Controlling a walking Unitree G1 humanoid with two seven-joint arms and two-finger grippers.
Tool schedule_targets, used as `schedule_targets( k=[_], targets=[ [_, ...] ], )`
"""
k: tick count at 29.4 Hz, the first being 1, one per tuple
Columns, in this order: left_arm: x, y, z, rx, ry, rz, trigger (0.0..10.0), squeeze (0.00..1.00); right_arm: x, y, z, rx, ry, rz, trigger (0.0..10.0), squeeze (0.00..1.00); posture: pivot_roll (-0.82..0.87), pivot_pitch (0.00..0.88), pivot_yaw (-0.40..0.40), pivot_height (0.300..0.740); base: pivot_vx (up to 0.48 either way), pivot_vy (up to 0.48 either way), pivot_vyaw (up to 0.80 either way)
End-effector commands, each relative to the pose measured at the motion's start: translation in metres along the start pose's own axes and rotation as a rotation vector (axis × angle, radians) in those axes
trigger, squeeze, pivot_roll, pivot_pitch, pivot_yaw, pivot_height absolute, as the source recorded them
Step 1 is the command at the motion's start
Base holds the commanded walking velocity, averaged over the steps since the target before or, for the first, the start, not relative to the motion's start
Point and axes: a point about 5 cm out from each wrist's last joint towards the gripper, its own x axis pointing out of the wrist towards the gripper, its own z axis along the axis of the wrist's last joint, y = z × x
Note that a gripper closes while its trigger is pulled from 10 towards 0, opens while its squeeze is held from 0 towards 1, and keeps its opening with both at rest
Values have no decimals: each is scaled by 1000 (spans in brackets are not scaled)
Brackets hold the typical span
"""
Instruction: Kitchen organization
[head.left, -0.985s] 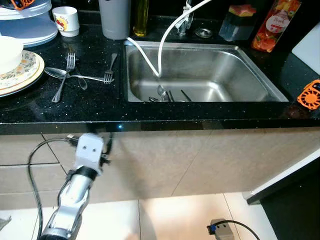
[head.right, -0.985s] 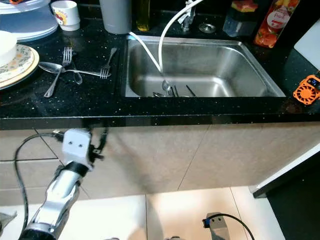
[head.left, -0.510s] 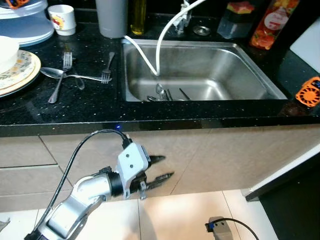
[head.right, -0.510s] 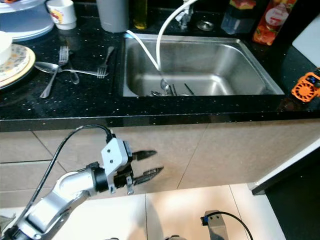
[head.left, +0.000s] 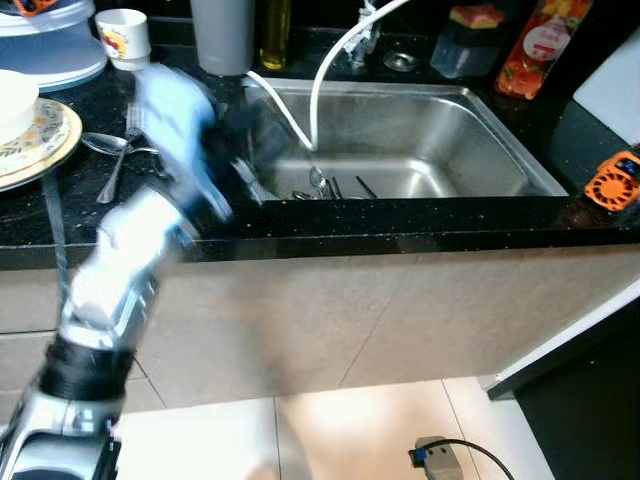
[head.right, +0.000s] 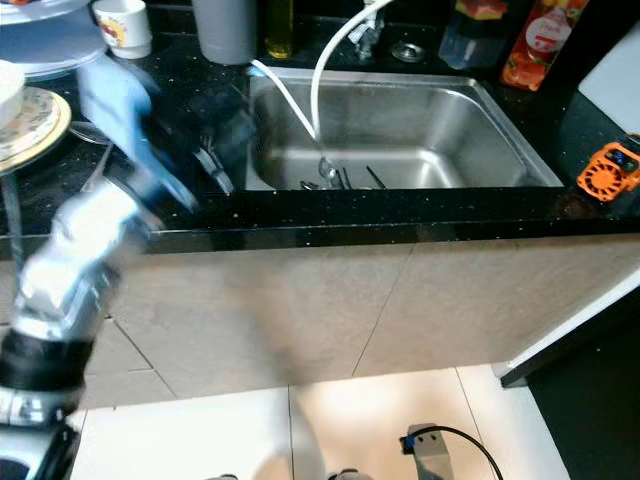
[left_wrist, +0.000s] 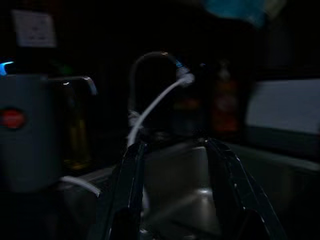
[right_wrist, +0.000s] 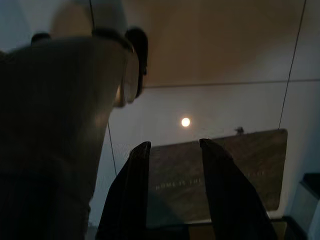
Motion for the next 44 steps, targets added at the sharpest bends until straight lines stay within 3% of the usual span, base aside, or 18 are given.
schedule_targets(
  k=[1, 7, 14, 24, 36, 44],
  targets=[
    [1, 6, -10, 26, 51, 75, 10000, 0, -1, -2, -9, 20, 25, -10, 10000, 0, 134, 113, -70, 740, 0, 0, 0],
    [-4, 26, -12, 84, 81, 308, 10000, 0, -2, -3, -16, 29, 39, -15, 10000, 0, 133, 117, -65, 740, 0, 0, 0],
    [-18, 32, -22, 151, 173, 404, 10000, 0, -2, -2, -19, 21, 47, -9, 10000, 0, 154, 116, -67, 740, 109, 0, 0],
    [-24, 34, -29, 203, 235, 441, 10000, 0, -2, -2, -15, 7, 39, -7, 10000, 0, 163, 102, -68, 740, 318, 0, 0],
    [-22, 28, -32, 211, 247, 427, 10000, 0, -1, 0, -12, 13, 33, -3, 10000, 0, 161, 100, -65, 740, 357, 0, 0],
    [-15, 23, -28, 157, 226, 379, 10000, 0, -1, 1, -13, 21, 34, -1, 10000, 0, 158, 108, -62, 740, 89, 0, 0]
  ],
)
